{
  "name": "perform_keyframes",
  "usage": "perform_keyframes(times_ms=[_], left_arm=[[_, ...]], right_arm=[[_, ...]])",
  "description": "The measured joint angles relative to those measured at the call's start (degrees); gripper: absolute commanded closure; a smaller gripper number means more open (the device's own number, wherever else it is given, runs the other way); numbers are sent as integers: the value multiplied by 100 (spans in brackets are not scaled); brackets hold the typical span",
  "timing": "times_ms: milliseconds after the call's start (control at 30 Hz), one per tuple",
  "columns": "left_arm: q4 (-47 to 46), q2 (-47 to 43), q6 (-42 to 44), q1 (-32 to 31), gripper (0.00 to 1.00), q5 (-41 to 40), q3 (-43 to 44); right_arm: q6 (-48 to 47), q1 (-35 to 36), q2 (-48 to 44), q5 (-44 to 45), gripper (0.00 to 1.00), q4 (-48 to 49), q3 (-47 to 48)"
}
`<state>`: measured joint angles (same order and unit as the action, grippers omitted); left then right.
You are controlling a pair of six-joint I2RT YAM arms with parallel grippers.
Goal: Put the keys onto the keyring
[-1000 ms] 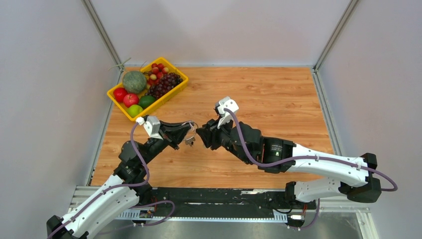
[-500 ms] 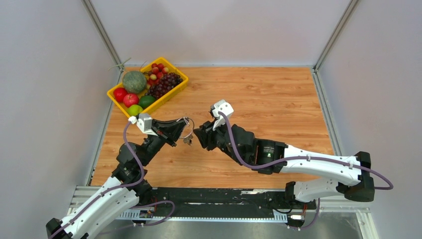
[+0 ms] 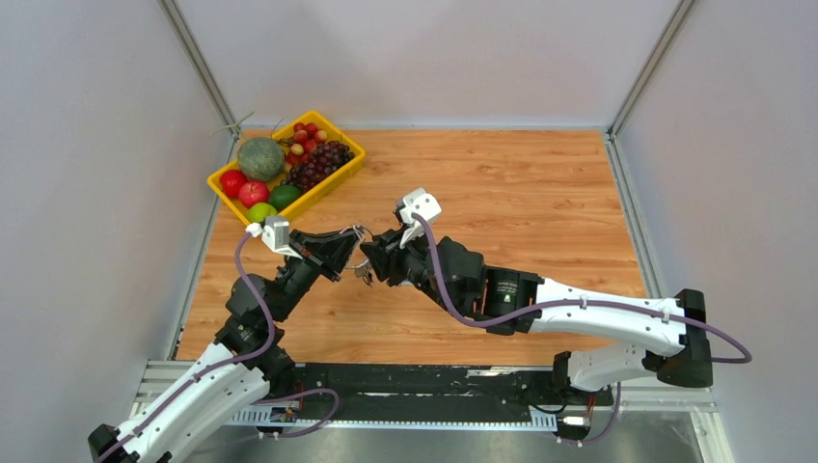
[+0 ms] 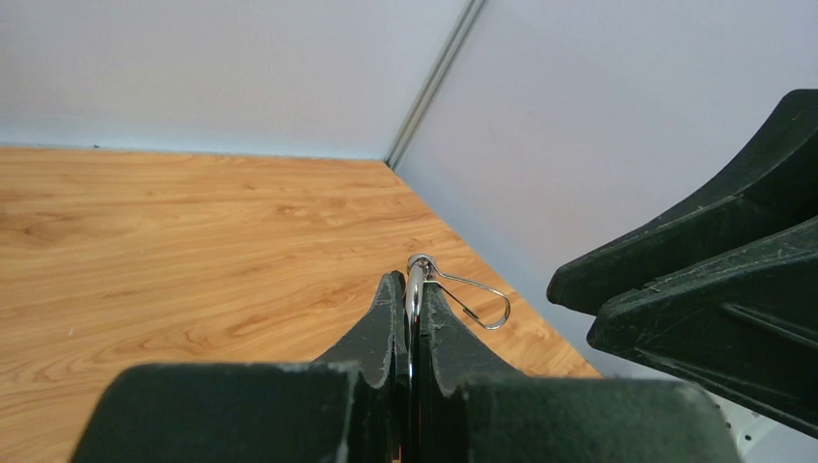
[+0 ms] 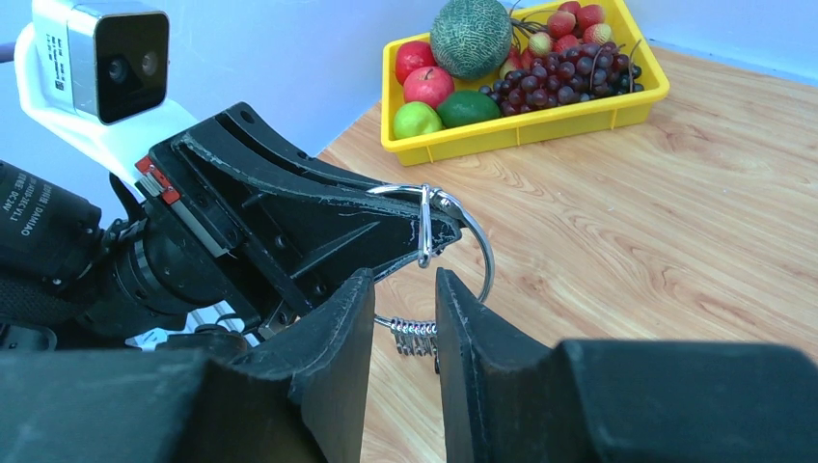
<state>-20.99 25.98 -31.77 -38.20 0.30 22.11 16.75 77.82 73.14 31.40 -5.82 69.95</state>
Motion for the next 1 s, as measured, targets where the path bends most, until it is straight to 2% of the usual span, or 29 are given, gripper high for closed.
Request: perform_keyframes(times_ms=[1000], left_arm=[[245, -212, -498, 0, 100, -339, 98]], right_arm=[[142, 0, 468, 260, 70, 98, 413]])
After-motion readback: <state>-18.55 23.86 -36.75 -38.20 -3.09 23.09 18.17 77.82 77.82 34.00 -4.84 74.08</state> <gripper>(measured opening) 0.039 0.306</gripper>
